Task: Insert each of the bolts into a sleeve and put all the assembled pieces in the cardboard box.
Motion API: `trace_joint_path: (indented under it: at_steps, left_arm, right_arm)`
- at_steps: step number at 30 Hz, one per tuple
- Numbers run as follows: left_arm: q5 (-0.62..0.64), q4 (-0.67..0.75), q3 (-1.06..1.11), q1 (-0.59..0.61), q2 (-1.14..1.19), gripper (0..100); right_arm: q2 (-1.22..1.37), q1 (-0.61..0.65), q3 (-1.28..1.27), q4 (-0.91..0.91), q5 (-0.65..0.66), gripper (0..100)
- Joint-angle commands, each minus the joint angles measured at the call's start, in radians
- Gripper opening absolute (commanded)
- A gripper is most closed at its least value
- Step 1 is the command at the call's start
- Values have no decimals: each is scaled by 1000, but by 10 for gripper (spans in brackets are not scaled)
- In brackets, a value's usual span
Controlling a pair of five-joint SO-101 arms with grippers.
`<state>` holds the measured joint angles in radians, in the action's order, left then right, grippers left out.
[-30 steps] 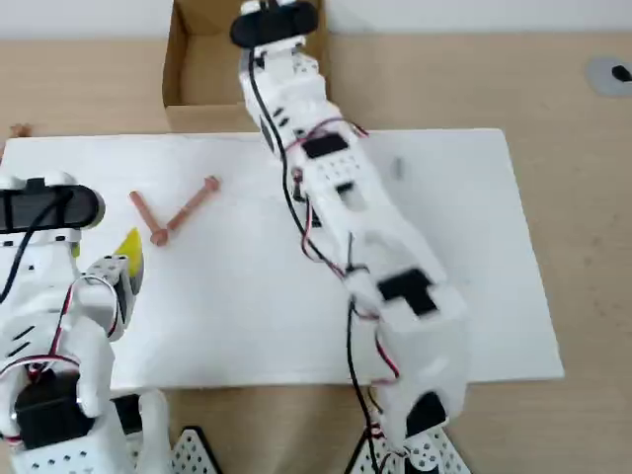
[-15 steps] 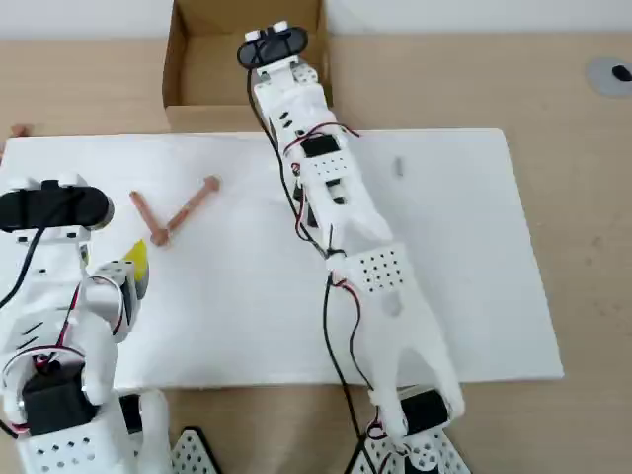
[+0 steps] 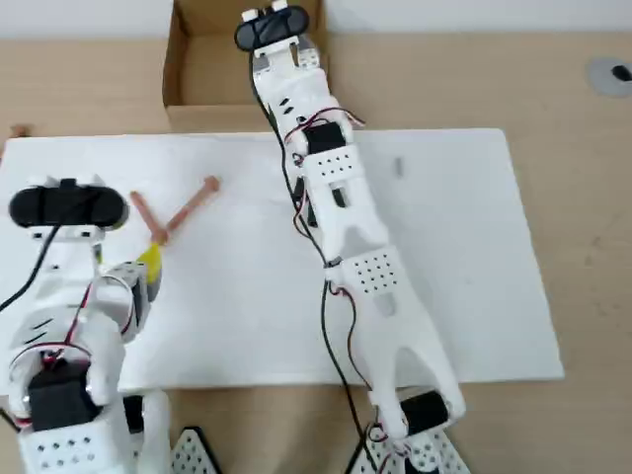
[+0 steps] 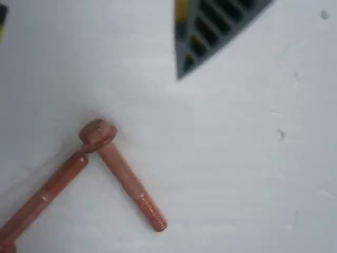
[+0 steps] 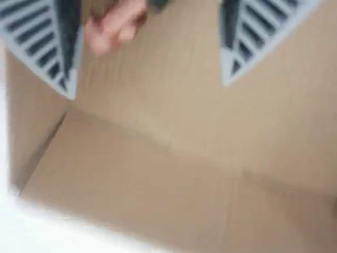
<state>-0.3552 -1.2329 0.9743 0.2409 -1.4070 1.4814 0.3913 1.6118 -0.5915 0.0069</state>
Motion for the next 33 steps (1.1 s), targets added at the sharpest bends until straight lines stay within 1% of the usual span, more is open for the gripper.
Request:
trace_joint_path:
  at_steps: [1,3,6,9,12,15,18,22,26,29,33]
  left_arm:
    - [0,-11,-46,-49,47,243]
    - [0,-20,-107,-68,140,243]
    - [0,-20,-233,-94,357,243]
    - [0,-20,-385,-114,602,243]
    - [0,-21,-520,-132,828,243]
    - [-2,-18,-634,-158,1036,243]
    - [-57,-21,-749,-187,1242,243]
    - [-140,-21,-902,-184,1468,243]
    - [-216,-21,-1034,-170,1629,243]
    - [-267,-20,-1120,-167,1712,243]
    - [-362,-14,-1178,-173,1787,243]
  right_arm:
    - [-125,-2,58,-120,3,217]
    - [-202,-4,58,-201,0,217]
    - [-332,-15,58,-341,-66,217]
    - [-458,-25,58,-517,-129,217]
    - [-555,-25,56,-707,-138,217]
    - [-593,-25,56,-862,-138,217]
    - [-598,-44,58,-974,-138,217]
    - [-644,-94,58,-1097,-138,217]
    - [-728,-139,58,-1189,-138,217]
    - [-808,-162,56,-1197,-140,216]
    - [-915,-159,54,-1197,-140,215]
